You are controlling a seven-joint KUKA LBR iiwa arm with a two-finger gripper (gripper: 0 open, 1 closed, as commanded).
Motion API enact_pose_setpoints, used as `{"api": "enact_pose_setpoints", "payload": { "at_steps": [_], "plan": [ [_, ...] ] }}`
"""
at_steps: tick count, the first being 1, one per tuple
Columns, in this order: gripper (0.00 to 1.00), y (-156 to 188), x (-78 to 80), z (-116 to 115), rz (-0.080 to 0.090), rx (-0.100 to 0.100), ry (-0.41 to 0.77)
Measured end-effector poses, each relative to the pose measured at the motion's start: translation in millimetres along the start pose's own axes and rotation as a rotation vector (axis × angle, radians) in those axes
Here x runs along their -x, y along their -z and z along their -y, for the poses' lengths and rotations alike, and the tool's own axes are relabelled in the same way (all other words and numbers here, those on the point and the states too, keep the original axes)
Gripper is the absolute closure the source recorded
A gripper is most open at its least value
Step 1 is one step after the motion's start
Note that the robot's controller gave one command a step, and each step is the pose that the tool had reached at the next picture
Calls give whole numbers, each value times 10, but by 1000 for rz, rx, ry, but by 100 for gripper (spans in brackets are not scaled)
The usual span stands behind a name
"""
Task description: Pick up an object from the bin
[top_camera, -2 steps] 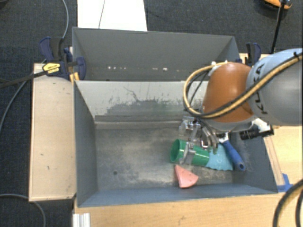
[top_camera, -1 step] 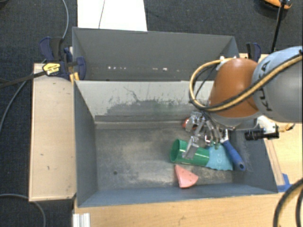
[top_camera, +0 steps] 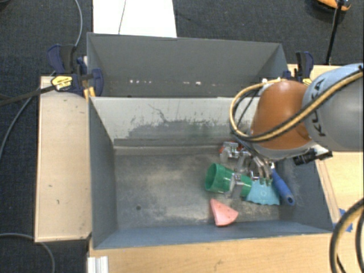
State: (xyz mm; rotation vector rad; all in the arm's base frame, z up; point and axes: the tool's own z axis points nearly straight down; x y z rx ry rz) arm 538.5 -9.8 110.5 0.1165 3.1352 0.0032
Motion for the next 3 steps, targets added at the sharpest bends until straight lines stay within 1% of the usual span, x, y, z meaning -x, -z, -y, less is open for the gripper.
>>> {"api": "enact_pose_setpoints", "payload": {
  "at_steps": [1, 3],
  "plan": [
    [100, -402, 70, 123, 1, 2, -406],
    [100, -402, 70, 123, 1, 2, -406]
  ]
}}
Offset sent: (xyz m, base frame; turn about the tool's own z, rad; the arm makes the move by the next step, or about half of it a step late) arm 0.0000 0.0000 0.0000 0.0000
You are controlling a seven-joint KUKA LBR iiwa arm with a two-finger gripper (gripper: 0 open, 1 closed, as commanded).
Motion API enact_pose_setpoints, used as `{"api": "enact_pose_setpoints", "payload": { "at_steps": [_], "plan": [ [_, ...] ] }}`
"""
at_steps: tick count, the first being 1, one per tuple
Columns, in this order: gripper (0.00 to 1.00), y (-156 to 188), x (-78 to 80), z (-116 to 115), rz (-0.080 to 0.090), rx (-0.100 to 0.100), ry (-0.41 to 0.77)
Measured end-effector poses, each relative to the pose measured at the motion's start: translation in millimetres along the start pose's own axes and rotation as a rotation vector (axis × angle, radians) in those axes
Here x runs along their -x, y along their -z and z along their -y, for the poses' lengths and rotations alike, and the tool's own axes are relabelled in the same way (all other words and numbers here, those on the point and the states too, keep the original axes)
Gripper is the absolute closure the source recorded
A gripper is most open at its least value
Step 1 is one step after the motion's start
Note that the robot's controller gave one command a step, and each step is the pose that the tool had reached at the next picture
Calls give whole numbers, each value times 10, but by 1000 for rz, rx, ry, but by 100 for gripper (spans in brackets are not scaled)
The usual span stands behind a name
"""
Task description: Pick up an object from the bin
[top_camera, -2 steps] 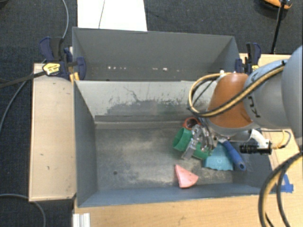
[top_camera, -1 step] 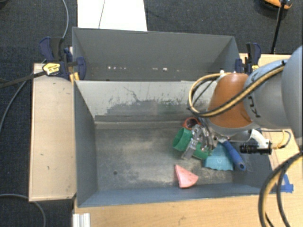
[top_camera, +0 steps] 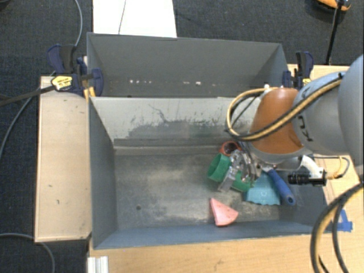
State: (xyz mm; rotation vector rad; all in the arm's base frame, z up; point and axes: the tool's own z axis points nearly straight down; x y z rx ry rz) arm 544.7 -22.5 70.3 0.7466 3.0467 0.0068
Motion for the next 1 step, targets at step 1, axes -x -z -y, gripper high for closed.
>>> {"api": "enact_pose_setpoints", "payload": {
  "at_steps": [1],
  "plan": [
    [100, 7, -1, 1, 0, 0, 0]
  ]
}}
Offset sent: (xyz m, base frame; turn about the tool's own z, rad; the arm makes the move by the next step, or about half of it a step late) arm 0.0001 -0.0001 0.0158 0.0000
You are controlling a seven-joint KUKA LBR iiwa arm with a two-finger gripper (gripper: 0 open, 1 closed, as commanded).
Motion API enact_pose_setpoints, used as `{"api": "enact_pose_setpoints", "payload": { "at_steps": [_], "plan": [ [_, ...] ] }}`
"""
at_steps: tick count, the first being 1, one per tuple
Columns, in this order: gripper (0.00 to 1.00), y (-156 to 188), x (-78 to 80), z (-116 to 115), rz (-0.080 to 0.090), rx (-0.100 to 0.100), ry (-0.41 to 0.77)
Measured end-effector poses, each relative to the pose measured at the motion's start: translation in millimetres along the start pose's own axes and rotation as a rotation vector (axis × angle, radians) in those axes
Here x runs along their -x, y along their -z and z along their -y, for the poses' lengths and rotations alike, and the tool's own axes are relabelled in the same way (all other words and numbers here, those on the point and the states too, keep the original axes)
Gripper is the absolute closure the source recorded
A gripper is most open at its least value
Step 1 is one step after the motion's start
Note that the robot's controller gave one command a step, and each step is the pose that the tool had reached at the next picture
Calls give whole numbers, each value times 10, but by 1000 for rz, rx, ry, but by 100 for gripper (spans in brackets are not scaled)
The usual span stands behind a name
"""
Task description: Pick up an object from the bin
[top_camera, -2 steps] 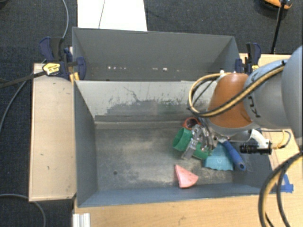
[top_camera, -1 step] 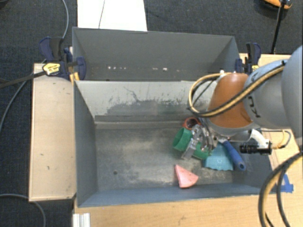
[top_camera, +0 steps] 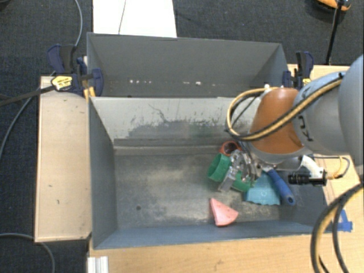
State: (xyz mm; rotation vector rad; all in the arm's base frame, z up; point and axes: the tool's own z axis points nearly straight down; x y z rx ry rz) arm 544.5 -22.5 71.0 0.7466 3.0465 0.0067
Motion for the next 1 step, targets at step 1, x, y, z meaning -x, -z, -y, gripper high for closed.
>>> {"api": "enact_pose_setpoints", "payload": {
  "at_steps": [1],
  "plan": [
    [100, 102, -10, 5, -2, -1, 0]
  ]
}}
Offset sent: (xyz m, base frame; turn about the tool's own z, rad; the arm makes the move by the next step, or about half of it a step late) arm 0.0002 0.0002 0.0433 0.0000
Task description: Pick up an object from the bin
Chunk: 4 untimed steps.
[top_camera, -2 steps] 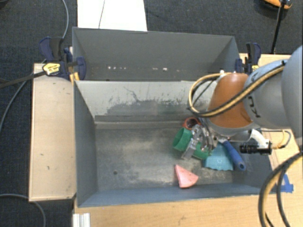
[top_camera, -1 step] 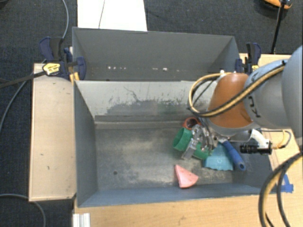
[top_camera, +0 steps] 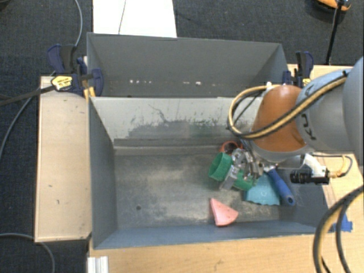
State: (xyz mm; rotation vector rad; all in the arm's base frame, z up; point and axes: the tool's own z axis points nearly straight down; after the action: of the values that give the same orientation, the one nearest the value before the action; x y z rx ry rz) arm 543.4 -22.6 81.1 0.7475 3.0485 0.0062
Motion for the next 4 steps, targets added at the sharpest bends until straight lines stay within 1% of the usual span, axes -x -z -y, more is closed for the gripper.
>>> {"api": "enact_pose_setpoints", "payload": {
  "at_steps": [3, 4],
  "plan": [
    [100, 300, 17, -5, 5, 2, 2],
    [100, 414, 7, 0, 1, 0, 3]
  ]
}}
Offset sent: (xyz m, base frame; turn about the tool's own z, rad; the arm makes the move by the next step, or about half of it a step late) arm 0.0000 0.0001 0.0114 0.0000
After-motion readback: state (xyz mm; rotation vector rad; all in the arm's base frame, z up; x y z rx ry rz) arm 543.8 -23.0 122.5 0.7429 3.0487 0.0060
